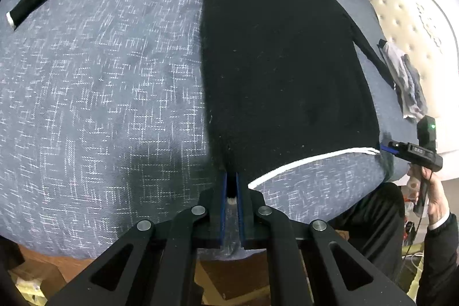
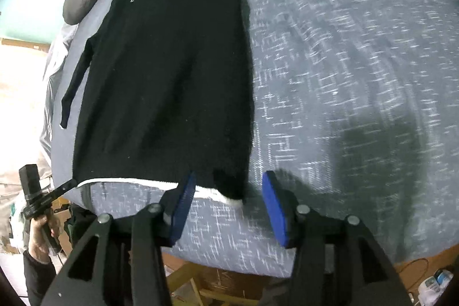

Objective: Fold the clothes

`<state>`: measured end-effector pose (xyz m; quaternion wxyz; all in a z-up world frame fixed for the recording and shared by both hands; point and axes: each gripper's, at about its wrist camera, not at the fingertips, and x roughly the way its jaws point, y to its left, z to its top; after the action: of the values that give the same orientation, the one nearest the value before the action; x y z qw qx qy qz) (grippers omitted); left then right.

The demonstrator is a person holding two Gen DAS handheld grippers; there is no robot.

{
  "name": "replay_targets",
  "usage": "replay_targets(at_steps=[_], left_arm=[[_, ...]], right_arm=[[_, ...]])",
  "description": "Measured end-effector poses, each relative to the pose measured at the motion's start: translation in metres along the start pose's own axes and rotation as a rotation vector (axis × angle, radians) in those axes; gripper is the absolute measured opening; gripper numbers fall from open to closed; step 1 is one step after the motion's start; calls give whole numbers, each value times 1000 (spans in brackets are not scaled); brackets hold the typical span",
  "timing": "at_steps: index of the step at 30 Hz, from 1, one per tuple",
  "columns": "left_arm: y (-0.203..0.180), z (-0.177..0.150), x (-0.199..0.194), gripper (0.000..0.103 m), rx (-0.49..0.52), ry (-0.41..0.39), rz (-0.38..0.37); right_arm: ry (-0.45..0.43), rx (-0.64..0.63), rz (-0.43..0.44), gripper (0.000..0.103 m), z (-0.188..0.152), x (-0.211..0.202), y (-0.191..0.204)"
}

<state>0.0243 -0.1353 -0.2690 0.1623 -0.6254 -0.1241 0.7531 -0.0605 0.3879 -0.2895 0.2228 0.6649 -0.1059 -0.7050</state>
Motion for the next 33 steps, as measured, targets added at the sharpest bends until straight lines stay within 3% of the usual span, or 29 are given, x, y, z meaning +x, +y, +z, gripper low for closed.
replay_targets(at_steps=[2,4,6,9,21,27,33], left_arm=[[-1,1,-1,6,4,-2,3],[-1,2,-1,6,6,-4,6],[-2,3,-1,6,7,-3,8],[-3,3,-2,6,10,-4,10],[-14,-3,-30,4,56,-52,7],[-7,-15,-38,0,58,-45,33],[22,-17,-28,0,-10,-43,23]], right_arm=[[8,9,5,49,1,7,1],[16,17,9,37,1,14,2],[12,0,7,17,1,16,6],[6,-23,-11,5,-1,15,9],[-72,-164,-22,3,-3,-55,30],[-45,-221,-33,3,-21,-52,46],[-13,-212,-50,3,-26,-30,38]])
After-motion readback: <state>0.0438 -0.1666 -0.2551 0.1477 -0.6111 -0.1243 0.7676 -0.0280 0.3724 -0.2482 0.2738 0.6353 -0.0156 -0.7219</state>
